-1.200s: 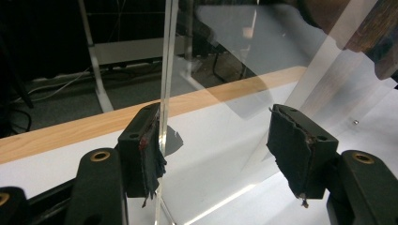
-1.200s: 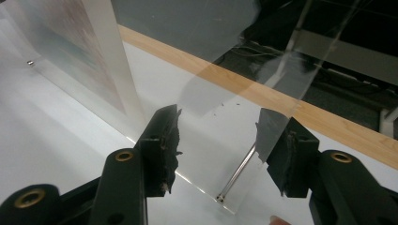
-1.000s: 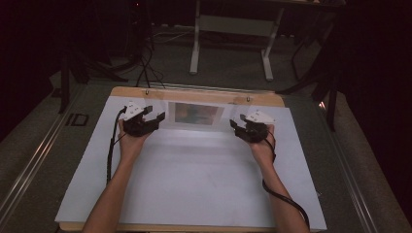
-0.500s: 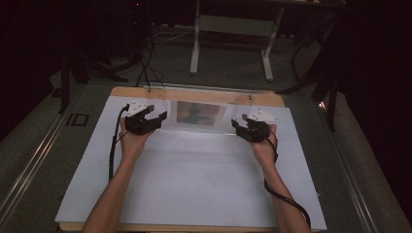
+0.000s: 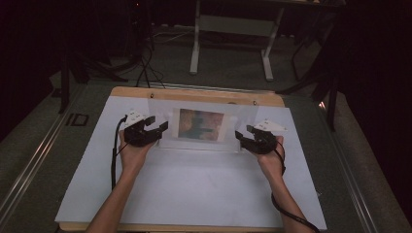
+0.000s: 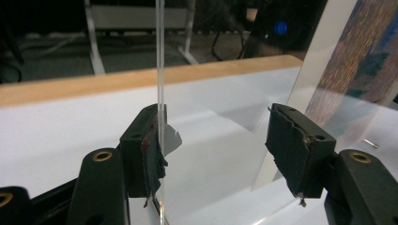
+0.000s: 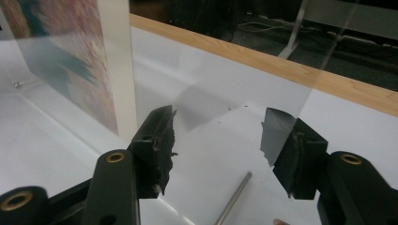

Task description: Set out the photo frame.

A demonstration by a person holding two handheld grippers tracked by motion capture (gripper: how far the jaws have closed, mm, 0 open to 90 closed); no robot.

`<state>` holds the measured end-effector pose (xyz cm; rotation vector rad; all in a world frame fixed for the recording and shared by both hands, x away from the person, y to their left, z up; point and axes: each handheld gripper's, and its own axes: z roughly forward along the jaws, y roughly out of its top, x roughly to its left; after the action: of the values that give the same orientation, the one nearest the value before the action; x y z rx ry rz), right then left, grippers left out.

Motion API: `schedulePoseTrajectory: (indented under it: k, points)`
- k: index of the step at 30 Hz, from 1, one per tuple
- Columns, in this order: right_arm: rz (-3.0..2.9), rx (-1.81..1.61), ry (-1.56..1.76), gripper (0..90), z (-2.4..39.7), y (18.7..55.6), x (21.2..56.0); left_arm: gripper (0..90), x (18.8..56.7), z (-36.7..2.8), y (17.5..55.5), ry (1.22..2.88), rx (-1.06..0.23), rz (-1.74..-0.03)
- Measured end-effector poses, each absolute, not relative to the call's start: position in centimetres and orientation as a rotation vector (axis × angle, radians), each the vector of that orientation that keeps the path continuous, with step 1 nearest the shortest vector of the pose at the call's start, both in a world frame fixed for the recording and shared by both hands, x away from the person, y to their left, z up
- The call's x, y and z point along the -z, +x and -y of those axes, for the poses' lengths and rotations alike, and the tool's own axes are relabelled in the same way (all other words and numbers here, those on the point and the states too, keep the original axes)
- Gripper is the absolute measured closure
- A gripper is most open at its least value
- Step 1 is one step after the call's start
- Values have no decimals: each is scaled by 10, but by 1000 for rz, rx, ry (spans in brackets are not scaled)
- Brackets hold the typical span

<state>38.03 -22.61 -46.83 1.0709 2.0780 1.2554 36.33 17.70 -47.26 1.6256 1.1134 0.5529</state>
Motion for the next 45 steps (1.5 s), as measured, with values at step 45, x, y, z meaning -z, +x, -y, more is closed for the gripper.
schedulePoseTrajectory:
  k: [45]
  points:
    - [-2093,-1314,1071,429,249,373,471,356,469,-205,353,1590,-501,-1109]
